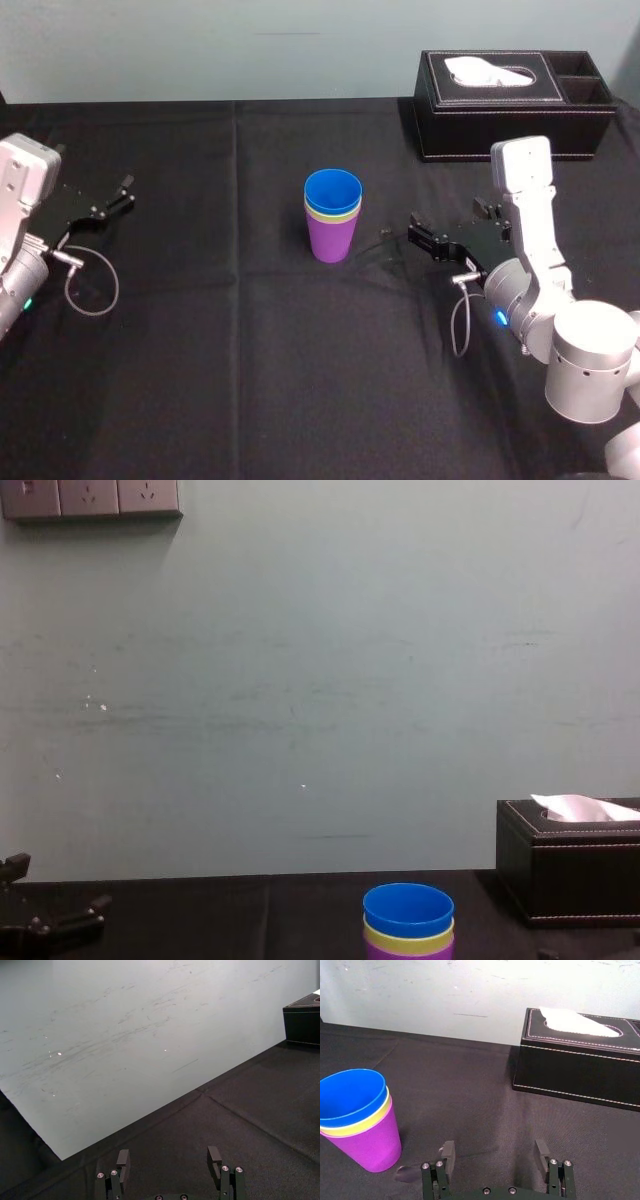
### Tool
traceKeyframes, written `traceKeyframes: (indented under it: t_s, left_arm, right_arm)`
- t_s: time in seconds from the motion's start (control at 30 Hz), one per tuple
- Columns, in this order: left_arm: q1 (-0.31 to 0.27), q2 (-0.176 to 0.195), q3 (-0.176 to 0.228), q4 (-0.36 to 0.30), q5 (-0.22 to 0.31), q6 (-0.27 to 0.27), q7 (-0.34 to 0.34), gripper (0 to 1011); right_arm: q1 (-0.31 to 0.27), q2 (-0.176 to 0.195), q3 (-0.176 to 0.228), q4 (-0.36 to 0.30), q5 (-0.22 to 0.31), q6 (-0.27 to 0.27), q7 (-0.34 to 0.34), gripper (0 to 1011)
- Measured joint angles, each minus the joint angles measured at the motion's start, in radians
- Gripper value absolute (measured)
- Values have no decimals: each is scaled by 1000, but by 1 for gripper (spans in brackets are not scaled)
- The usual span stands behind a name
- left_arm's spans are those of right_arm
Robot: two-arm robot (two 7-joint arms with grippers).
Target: Stack the three plastic cups sequentially using one hand.
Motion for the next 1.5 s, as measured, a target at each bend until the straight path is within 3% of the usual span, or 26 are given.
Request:
traceKeyframes:
  t_s: [1.5]
  left_arm:
    - [0, 0, 0, 0, 0, 0, 0, 1010]
  right_arm:
    - [0, 0, 0, 0, 0, 0, 0, 1000]
